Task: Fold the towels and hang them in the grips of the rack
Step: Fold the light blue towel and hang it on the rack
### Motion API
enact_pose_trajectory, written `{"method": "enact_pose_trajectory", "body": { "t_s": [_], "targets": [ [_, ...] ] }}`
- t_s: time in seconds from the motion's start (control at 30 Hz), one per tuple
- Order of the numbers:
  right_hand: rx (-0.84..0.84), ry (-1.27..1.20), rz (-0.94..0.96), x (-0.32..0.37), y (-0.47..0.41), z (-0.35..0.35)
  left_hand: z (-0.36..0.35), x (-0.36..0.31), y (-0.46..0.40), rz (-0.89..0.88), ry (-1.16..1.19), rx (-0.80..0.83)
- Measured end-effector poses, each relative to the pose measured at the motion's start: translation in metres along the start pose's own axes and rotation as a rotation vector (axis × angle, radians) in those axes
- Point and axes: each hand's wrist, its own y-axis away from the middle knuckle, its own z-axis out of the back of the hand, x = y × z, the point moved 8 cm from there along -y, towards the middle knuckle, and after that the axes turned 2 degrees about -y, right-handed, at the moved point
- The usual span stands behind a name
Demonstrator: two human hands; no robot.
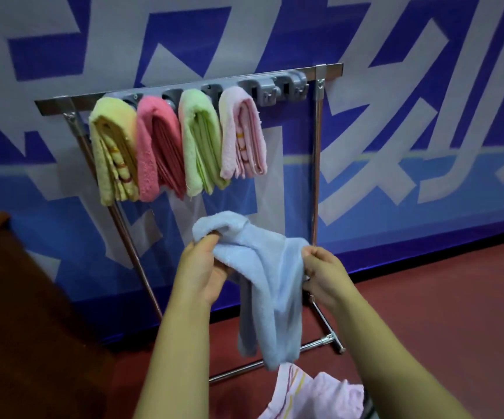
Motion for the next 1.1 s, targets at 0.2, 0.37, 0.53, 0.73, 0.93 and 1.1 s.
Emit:
{"method": "enact_pose_trajectory", "body": {
  "t_s": [0.2,0.37,0.53,0.73,0.93,1.1],
  "targets": [
    [0.151,-0.19,0.186,0.069,0.017,-0.049,0.003,0.015,0.019,0.08,-0.44,0.043],
    [0.331,-0.242,0.251,0.098,0.034,-0.092,0.005,-0.017,0.02,-0.09,-0.484,-0.03],
    [0.509,-0.174,0.233,0.102,0.04,-0.12,-0.021,-0.035,0.021,-0.097,-0.352,0.171],
    [0.599,0.111,0.277,0.103,0.045,-0.141,-0.024,-0.04,0.014,-0.113,-0.416,0.187],
    [0.634,0.346,0.368,0.095,0.049,-0.137,-0.028,-0.05,0.014,-0.189,-0.37,0.232],
    [0.571,0.28,0.314,0.096,0.045,-0.124,-0.037,-0.06,0.019,-0.302,-0.349,0.278]
  ]
}}
